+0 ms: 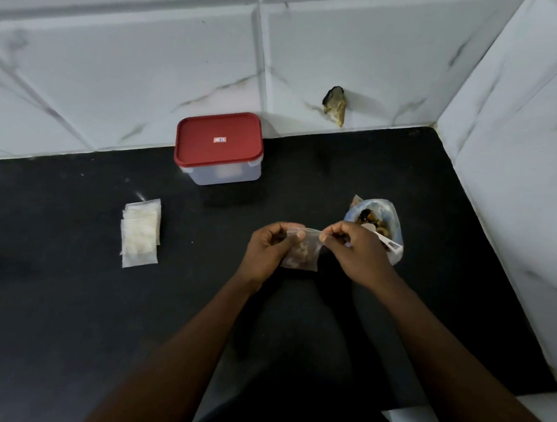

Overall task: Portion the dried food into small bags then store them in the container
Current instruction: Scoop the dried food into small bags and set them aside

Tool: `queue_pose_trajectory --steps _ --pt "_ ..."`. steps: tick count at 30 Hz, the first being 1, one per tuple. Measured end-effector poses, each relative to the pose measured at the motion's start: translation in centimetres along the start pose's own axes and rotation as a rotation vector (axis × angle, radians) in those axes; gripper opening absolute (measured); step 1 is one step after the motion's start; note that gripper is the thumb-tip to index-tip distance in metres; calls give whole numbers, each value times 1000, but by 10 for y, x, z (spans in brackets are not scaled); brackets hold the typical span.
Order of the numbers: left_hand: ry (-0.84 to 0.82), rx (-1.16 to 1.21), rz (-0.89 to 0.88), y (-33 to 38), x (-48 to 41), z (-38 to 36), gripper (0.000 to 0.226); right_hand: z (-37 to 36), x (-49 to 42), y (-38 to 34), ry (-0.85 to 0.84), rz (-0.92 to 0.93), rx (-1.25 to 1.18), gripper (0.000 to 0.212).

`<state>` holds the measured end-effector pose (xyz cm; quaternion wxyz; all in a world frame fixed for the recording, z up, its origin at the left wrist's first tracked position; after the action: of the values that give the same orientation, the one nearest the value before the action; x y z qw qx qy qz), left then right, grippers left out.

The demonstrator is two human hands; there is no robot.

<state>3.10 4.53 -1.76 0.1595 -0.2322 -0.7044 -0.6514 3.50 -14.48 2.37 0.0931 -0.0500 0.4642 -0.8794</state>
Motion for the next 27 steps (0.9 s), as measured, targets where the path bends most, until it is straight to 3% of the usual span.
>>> queue_pose_trajectory --steps 10,17,27 --pt "105 36 -58 0 17 54 23 -55 -18 -29 -122 -18 44 21" --pt "150 48 -43 -1 22 88 21 -81 -21 -48 -66 -59 -110 11" --pt "43 125 40 0 33 121 23 -112 -33 -74 -31 2 -238 5"
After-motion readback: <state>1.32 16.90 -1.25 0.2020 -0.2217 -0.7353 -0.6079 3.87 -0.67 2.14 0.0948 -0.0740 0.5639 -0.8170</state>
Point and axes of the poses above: each hand's wrist, its own x-axis away from the middle knuckle, its own z-axis out of the back of the hand, y = z × x, the point moved 3 cm from there along -x, towards the middle knuckle, and after that the axes turned 14 degrees about z, right-handed, at the moved point
